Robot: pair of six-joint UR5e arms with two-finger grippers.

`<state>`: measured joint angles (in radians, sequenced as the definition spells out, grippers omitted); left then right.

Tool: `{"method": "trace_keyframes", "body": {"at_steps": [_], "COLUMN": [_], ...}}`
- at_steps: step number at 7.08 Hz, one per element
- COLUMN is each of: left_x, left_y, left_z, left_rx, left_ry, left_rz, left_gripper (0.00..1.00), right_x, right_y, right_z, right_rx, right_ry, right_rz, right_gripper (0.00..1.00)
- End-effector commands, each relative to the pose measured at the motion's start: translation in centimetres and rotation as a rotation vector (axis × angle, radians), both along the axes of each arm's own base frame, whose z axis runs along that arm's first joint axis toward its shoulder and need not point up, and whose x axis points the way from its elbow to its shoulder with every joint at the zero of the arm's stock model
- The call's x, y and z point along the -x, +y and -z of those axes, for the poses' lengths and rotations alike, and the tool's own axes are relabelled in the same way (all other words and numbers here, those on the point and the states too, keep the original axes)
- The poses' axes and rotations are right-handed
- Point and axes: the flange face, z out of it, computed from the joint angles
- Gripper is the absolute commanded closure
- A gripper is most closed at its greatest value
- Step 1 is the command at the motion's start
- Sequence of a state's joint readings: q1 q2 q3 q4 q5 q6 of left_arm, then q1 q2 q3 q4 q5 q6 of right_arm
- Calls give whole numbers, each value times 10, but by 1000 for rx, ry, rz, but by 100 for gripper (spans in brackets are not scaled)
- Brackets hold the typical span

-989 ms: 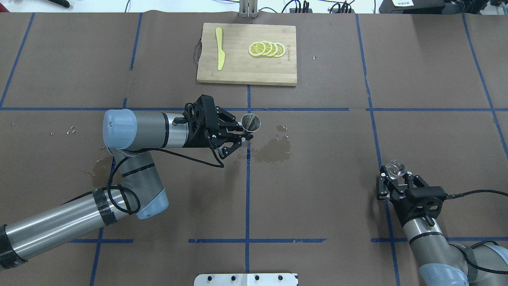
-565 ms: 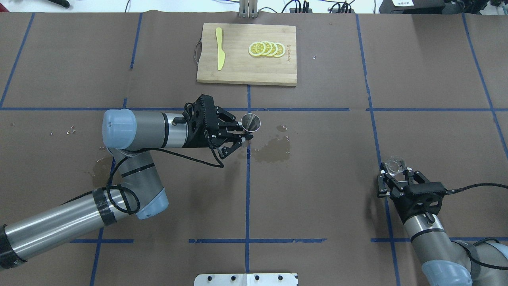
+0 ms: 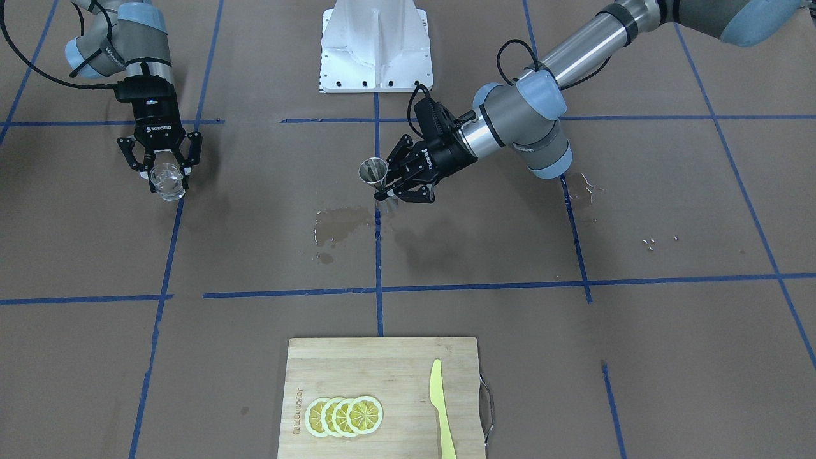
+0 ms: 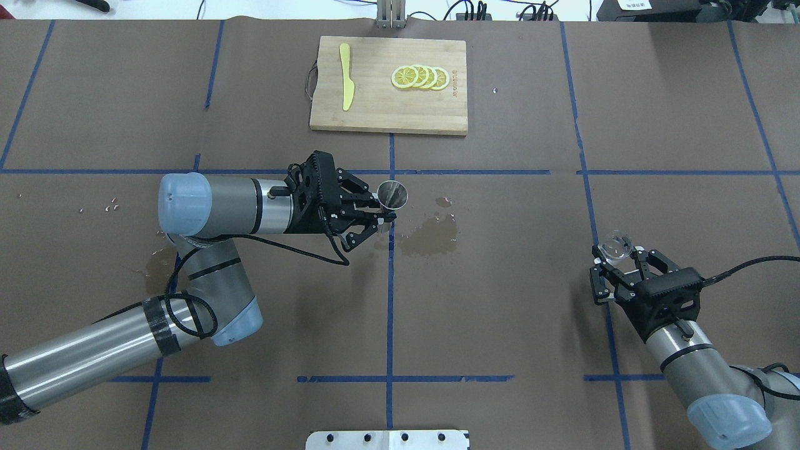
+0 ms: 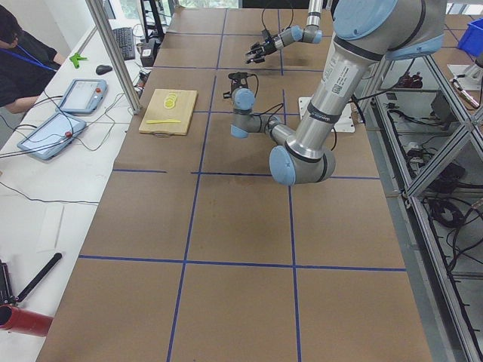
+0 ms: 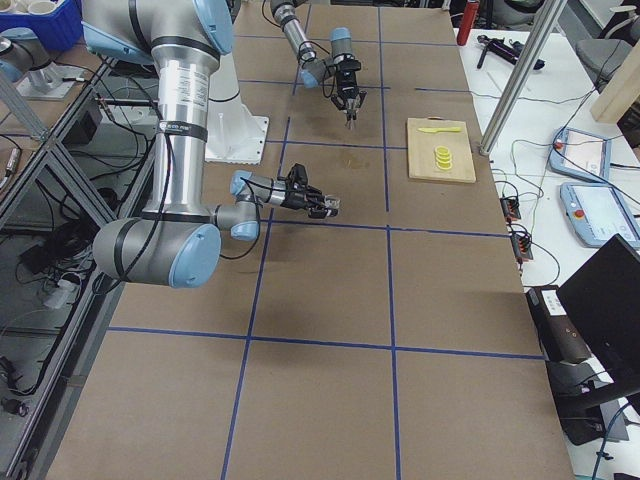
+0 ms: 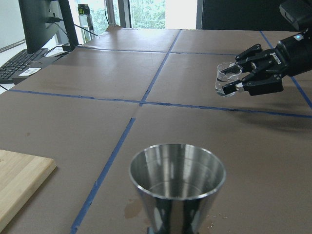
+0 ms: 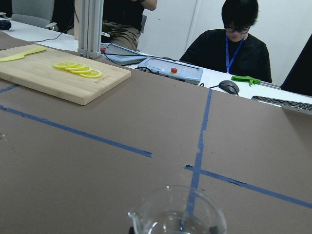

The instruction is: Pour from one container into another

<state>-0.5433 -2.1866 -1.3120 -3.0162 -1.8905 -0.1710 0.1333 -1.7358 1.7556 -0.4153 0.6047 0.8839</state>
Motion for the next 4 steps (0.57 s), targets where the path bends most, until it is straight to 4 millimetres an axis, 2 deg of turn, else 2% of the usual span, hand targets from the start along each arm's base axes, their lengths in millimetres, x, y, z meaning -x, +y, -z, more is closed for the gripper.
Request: {"method": "trace_keyframes", "body": {"at_steps": [1,2,3,4], "left_x": [0,0,0,-1], "left_y": [0,1,2,3], "left_z": [-1,-1,-1,-4], "left_rx": [-28,-28,-28,-27], "left_ry": [-8,-7,-6,-12], "left_rz": [5,5,4,3], "left_gripper": [100,100,100,100], "right_x": [26,38,43,49], "right_y": [-9,-10,-12,-25], "right_z": [48,65,70,87], "right_rx": [-65,-71,-78,-88], "right_ry": [-31,-64,-56,-60], "right_rz": [41,47,57,102], "right_gripper": [100,100,100,100]}}
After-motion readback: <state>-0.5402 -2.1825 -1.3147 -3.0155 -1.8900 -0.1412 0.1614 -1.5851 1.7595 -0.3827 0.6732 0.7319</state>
